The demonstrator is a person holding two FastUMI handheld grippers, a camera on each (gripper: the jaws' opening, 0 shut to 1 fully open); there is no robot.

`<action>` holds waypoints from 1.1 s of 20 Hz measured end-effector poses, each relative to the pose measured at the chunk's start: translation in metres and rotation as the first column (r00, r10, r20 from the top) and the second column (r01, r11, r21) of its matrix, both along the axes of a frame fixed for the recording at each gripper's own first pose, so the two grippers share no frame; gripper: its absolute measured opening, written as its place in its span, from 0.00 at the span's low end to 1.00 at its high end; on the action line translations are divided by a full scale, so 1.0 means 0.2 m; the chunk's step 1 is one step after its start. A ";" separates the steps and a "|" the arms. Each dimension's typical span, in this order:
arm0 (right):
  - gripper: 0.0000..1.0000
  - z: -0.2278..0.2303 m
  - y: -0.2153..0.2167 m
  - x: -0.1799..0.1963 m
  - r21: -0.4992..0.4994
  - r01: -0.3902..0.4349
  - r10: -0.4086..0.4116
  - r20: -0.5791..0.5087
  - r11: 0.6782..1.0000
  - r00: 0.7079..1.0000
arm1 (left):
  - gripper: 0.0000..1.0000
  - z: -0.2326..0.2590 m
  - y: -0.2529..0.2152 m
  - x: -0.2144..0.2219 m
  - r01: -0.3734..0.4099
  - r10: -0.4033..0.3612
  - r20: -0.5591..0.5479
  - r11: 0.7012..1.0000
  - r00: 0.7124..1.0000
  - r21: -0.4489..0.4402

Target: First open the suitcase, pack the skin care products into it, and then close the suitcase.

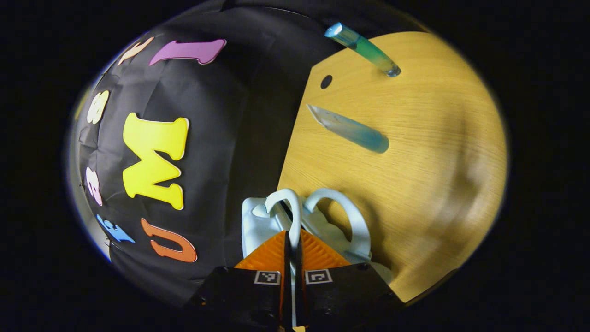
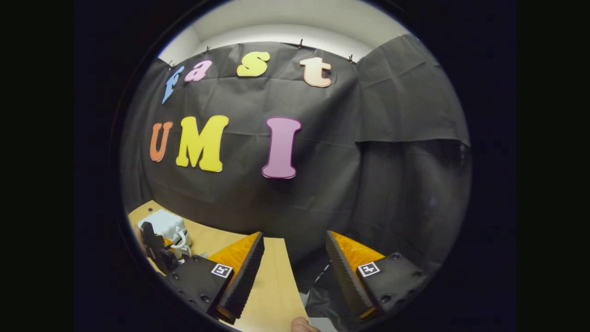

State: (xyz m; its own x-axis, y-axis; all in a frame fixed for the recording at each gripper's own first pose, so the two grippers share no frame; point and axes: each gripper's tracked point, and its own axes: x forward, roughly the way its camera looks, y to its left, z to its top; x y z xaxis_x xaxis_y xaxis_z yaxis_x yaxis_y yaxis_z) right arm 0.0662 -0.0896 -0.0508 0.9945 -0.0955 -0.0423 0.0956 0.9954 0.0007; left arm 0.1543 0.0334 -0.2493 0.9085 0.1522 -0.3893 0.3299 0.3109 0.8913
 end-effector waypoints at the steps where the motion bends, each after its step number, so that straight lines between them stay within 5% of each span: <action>1: 0.80 0.03 0.05 -0.01 0.008 0.005 -0.005 0.004 1.000 1.000 | 0.05 0.05 0.03 -0.01 -0.010 0.011 0.015 0.999 1.000 -0.049; 7: 0.80 0.14 0.32 -0.08 -0.010 0.044 -0.044 0.022 0.999 0.999 | 0.03 0.43 0.23 -0.03 -0.006 0.042 0.117 0.957 0.992 -0.290; 13: 0.80 0.24 0.64 -0.11 -0.031 0.050 -0.050 0.026 0.998 0.998 | 0.03 0.71 0.64 -0.08 -0.008 0.096 0.192 0.909 0.977 -0.416; 19: 0.80 0.25 0.95 -0.12 -0.018 0.037 -0.037 -0.008 0.999 0.999 | 0.03 0.80 1.17 -0.08 -0.046 0.220 0.198 0.772 0.955 -0.634; 22: 0.80 0.26 1.09 -0.12 -0.021 0.028 -0.029 -0.026 0.999 0.999 | 0.03 0.74 1.45 -0.10 -0.104 0.303 0.187 0.736 0.934 -0.669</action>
State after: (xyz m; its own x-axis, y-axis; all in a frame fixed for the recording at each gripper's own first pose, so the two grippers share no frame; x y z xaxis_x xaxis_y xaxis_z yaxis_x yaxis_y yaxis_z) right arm 0.0420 0.1290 0.0006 0.9900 -0.1249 -0.0662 0.1237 0.9921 -0.0226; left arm 0.1334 0.3235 -0.1011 0.9655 0.1513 -0.2118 -0.0276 0.8686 0.4947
